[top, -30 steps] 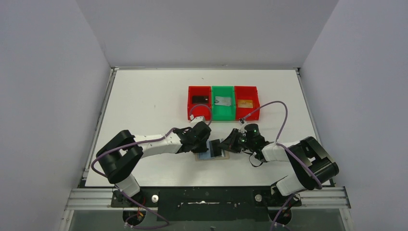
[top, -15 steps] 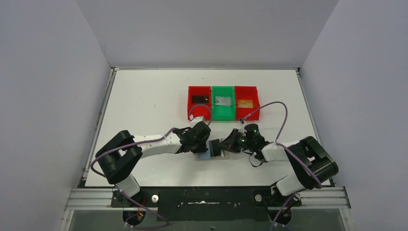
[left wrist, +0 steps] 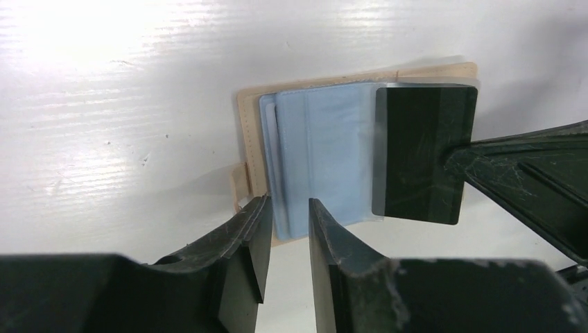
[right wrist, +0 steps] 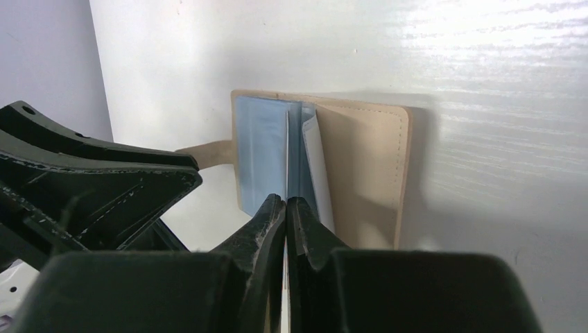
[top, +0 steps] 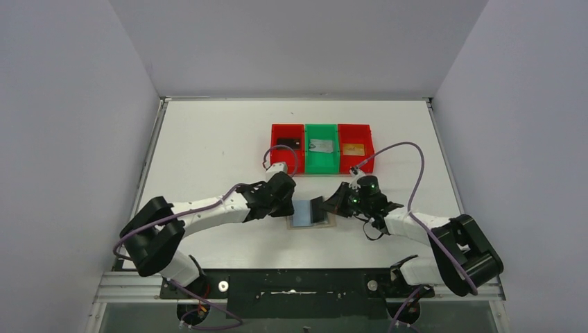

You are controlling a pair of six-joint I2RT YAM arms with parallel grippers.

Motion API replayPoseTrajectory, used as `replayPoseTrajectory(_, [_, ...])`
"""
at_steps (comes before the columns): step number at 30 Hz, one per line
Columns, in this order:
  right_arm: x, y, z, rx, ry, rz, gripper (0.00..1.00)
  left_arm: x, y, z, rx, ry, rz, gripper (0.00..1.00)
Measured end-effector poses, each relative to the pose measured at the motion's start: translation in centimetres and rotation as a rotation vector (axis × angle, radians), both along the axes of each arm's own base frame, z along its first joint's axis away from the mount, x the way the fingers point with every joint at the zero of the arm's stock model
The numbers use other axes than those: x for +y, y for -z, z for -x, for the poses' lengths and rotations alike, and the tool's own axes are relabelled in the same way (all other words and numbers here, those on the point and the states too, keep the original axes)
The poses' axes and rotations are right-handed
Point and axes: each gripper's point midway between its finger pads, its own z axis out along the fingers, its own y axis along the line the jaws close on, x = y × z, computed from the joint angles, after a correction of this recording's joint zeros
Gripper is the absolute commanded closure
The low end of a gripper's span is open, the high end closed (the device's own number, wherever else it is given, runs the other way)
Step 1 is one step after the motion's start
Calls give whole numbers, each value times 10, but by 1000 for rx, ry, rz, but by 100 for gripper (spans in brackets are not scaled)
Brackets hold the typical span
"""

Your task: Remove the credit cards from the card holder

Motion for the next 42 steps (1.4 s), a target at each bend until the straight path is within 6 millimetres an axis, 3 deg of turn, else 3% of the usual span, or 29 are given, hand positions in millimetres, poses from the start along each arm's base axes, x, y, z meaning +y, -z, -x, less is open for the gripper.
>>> replayPoseTrajectory(5, [-2,-12,-6,-34,7,16,100,7,-14,-5,-33,-22,27,72])
replayPoseTrajectory(15, [-12,-20,-8,-65,35,75,100,38,-18,2,-60,-95,52,67])
replayPoseTrajectory(23, [-13,-42,-17,-146,26,84,100,76,-36,-9,-112,-213,107,41])
replayPoseTrajectory(30, [-5,-80,-38,-325,-7,124,100,130,-60,-24,-178,-343,141,23])
replayPoseTrajectory(37, [31,-136,-56,-664,-167,279,100,207,-61,-36,-155,-511,82,20])
replayPoseTrajectory(40, [46,-148,-65,-790,-252,361,100,234,-60,-37,-138,-561,33,19])
replayPoseTrajectory(42, [53,-150,-73,-855,-299,420,100,241,-63,-36,-141,-558,12,19])
